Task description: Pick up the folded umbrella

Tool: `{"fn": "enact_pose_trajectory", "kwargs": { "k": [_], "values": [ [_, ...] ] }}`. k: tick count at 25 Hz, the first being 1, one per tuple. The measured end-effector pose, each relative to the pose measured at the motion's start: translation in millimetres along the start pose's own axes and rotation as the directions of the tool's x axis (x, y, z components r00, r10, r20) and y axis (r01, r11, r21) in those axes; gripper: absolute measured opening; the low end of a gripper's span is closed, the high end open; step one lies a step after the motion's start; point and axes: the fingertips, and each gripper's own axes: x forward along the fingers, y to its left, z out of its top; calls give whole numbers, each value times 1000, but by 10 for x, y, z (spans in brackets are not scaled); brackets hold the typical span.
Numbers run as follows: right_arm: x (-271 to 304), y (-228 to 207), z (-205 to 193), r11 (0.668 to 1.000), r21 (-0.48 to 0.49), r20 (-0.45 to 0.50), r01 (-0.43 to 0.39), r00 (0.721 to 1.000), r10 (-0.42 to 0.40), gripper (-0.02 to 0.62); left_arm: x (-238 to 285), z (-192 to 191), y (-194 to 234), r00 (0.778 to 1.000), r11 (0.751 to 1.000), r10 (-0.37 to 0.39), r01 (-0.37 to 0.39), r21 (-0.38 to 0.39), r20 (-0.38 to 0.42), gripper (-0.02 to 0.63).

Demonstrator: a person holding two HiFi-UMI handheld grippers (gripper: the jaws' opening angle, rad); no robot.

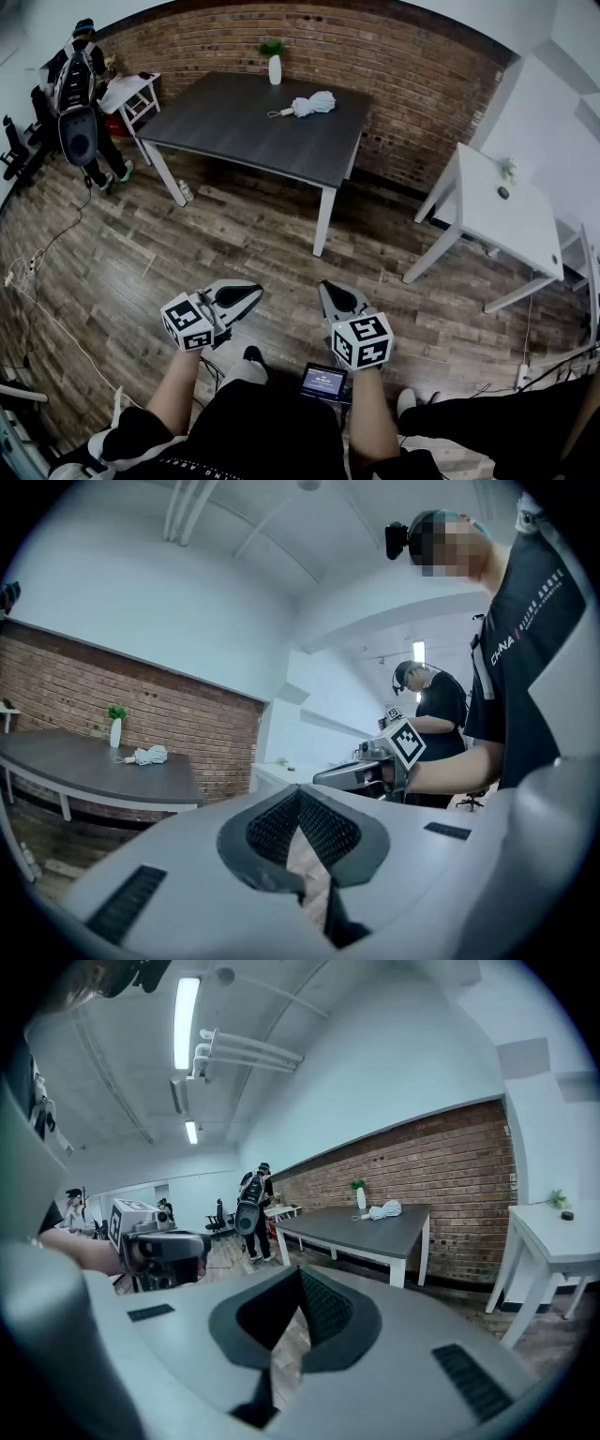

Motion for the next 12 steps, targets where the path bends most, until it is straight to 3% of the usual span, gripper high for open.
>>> {"fn": "enact_pose_trajectory", "kwargs": {
  "k": [12],
  "values": [
    [-55, 118, -54, 1000, 6, -7, -14, 1000, 14, 8, -82, -51, -21, 1000, 1000, 21, -21, -8, -8, 3]
  ]
}}
